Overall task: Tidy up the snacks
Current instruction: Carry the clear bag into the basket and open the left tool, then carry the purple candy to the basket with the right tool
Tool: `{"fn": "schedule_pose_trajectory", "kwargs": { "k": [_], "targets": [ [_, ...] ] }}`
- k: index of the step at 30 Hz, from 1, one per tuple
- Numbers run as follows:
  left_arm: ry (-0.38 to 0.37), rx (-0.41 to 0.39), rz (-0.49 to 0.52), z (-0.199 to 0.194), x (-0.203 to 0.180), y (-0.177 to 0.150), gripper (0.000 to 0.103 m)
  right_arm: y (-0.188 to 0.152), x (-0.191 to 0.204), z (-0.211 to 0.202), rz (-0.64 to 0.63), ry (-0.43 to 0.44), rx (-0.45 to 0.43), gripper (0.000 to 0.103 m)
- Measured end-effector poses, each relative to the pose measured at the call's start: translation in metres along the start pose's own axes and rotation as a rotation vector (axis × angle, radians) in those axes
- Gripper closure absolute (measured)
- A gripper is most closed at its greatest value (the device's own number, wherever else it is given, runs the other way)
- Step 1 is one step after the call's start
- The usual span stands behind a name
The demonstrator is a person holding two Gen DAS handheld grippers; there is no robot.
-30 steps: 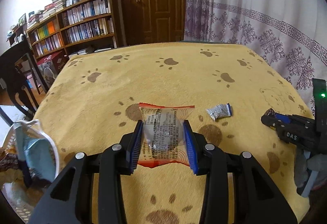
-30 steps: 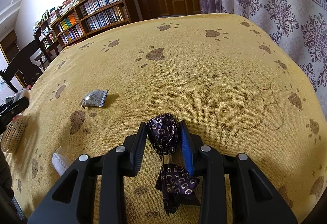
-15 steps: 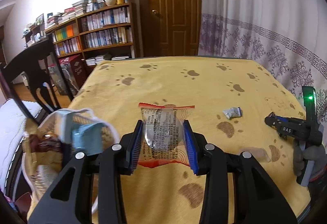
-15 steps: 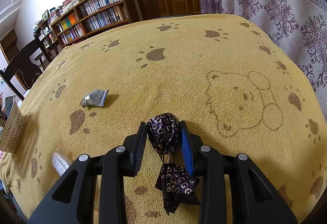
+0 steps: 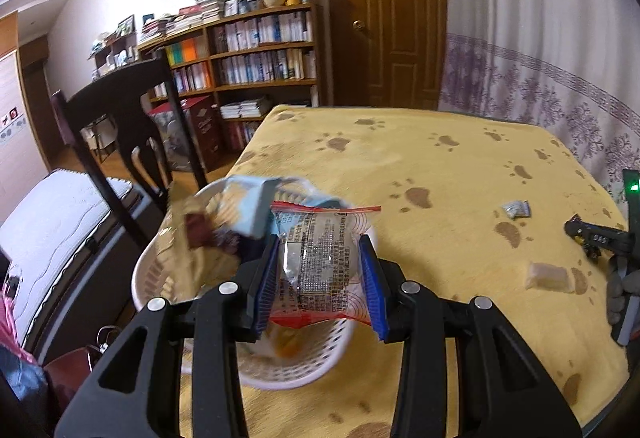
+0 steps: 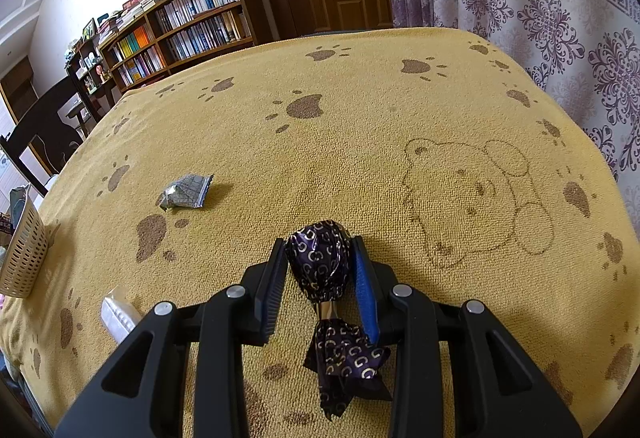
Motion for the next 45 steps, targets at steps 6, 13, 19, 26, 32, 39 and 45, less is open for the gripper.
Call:
{"fn": "schedule_pose_trajectory", "kwargs": {
  "k": [6, 13, 19, 26, 32, 39, 45],
  "targets": [
    [0.018, 0.023, -0.024, 0.004, 0.014, -0.011, 0.064, 0.0, 0.0, 0.0, 0.0, 0.0, 0.0, 0.07],
    [0.017, -0.005, -0.026, -0.004, 0.018, -0.011, 0.039, 0.0, 0.0, 0.0, 0.0, 0.0, 0.0, 0.07],
    [0.023, -0.022, -0.033, -0.014, 0.023, -0.009, 0.039, 0.0, 0.0, 0.0, 0.0, 0.0, 0.0, 0.07],
    [0.047, -0.054, -0.076, -0.026, 0.039, -0.004, 0.039, 0.0, 0.0, 0.0, 0.0, 0.001, -0.001, 0.07],
    [0.062, -0.071, -0.105, -0.034, 0.051, -0.003, 0.037, 0.001, -0.003, -0.003, 0.011, 0.023, -0.005, 0.07],
    [0.045, -0.057, -0.093, -0.03, 0.046, -0.007, 0.037, 0.003, -0.014, -0.008, 0.096, 0.123, 0.015, 0.071],
    [0.038, -0.045, -0.101, -0.027, 0.046, -0.01, 0.034, 0.005, -0.011, -0.016, 0.134, 0.187, 0.016, 0.071]
  ]
}}
Point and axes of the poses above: each gripper's, at about its wrist camera, not at the fingertips, and z roughly the way its jaws point, x to its left, y to its top, the point moved 3 cm from there along z, roughly the way its jaws point, and after that the axes turned 3 degrees about x, right-handed, at the moved point
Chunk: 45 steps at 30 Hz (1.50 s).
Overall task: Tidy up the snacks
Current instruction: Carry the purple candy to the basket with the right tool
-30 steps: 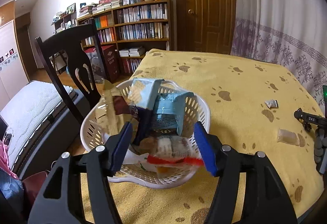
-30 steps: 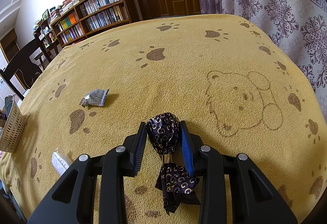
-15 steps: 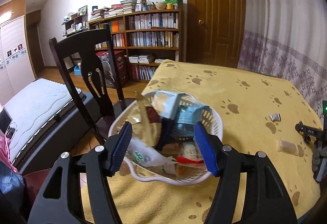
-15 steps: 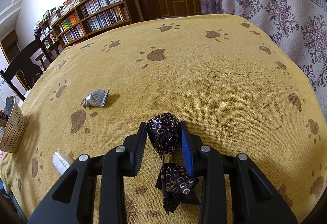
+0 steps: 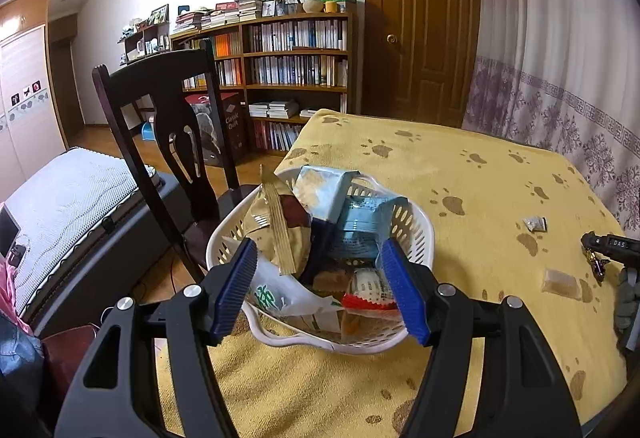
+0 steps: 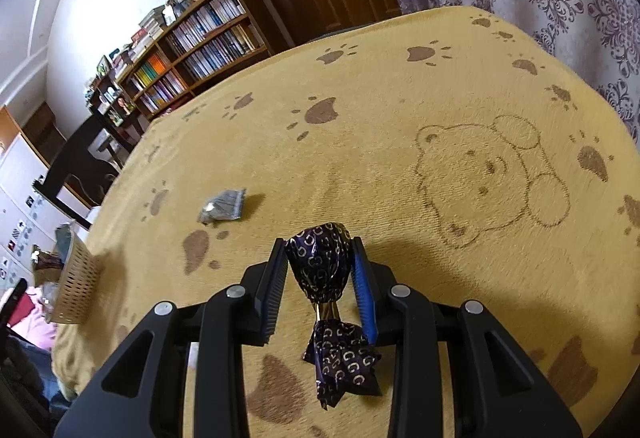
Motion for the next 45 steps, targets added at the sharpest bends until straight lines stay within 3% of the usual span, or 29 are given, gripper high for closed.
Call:
{"fn": "schedule_pose_trajectory", "kwargs": {
  "k": [12, 19, 26, 45],
  "targets": [
    [-0.01, -0.014, 0.023, -0.005, 0.0, 0.0, 0.031, -0.006, 0.034, -0.018, -0.001, 0.13, -0.006, 0.071],
    [-0.012, -0.017, 0.029, -0.004, 0.005, -0.001, 0.031, -0.011, 0.079, -0.045, -0.063, 0.227, -0.043, 0.071],
    [-0.033, -0.019, 0.031, -0.005, 0.016, -0.007, 0.031, -0.016, 0.146, -0.041, -0.12, 0.344, -0.017, 0.071],
    [-0.13, -0.048, -0.047, -0.014, 0.042, -0.02, 0.031, -0.033, 0.35, 0.021, -0.36, 0.434, 0.113, 0.071]
  ]
}}
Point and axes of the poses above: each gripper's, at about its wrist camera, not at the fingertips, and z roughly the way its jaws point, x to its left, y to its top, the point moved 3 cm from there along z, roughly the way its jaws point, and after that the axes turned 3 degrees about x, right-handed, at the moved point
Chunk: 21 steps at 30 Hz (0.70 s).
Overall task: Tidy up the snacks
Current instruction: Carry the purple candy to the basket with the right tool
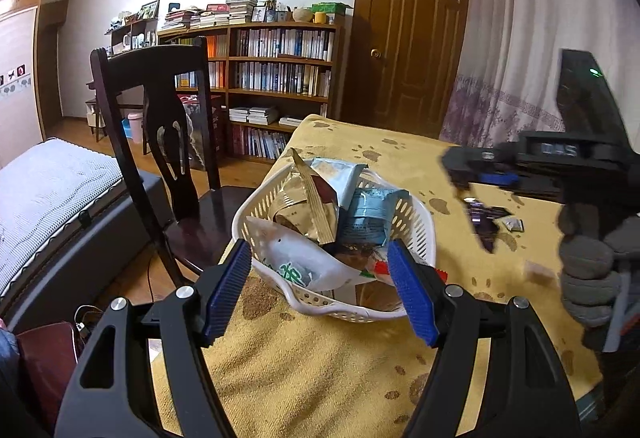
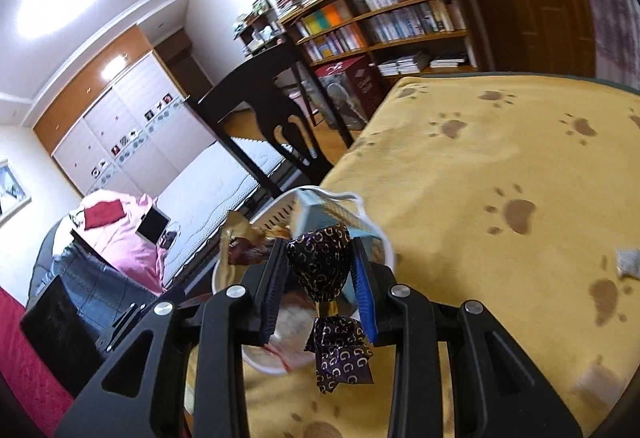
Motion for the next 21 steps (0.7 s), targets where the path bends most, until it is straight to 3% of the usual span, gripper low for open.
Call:
{"fn": "schedule_pose_trajectory", "kwargs": {
  "k": [8, 21],
  "targets": [
    [-0.008, 0.002, -0.043, 0.004, 0.013, 0.001, 0.03, 0.011, 0.031, 0.041, -0.107, -0.085, -0.018, 0.07],
    [-0.009, 0.01, -0.055, 0.007, 0.017, 0.001, 0.03, -0.012, 0.019, 0.057, -0.058, -0.056, 0.056, 0.07]
  ]
}}
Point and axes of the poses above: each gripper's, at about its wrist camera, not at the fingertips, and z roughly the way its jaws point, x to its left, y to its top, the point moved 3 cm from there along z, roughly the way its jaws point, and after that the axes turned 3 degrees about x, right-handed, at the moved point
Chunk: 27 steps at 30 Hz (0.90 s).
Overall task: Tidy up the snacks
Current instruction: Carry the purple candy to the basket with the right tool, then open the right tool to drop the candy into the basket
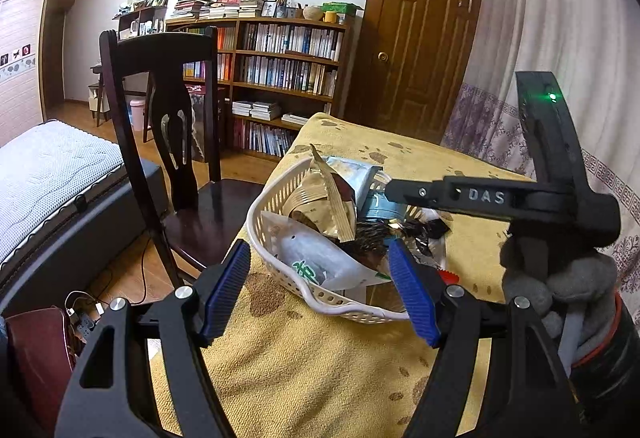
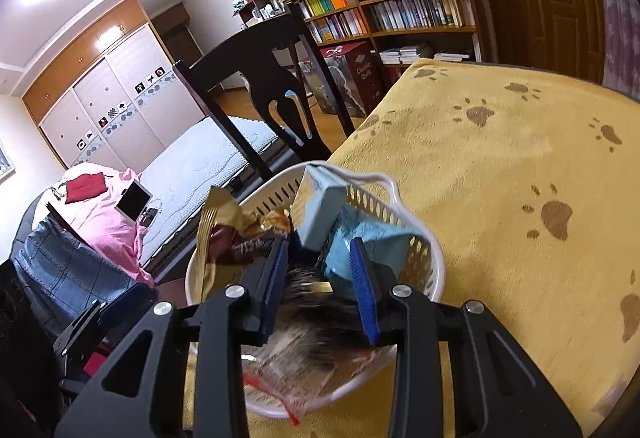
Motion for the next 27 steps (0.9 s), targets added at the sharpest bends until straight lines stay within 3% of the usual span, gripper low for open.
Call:
{"fn": "schedule_pose_trajectory", "kwargs": {
  "k": [5, 12, 18, 27],
  "targets": [
    [0.003, -0.002, -0.003, -0.001, 0.001, -0.001, 0.03, -0.019, 0.0, 0.001, 0.046, 0.078, 0.06, 0.07],
    [0.006, -0.007, -0.006, -0.003, 0.002, -0.001, 0.03, -0.037, 0.014, 0.011, 0.041, 0.123, 0.12, 0.069],
    [0.01, -0.005, -0.01, -0.002, 0.002, -0.002, 0.03, -0.039, 0.02, 0.007, 0.019, 0.108, 0.104, 0.069],
    [0.009, 0.0, -0.002, -0.001, 0.0, -0.003, 0.03, -0.041, 0.006, -0.03, 0.029, 0.071, 0.005, 0.069]
  ]
}}
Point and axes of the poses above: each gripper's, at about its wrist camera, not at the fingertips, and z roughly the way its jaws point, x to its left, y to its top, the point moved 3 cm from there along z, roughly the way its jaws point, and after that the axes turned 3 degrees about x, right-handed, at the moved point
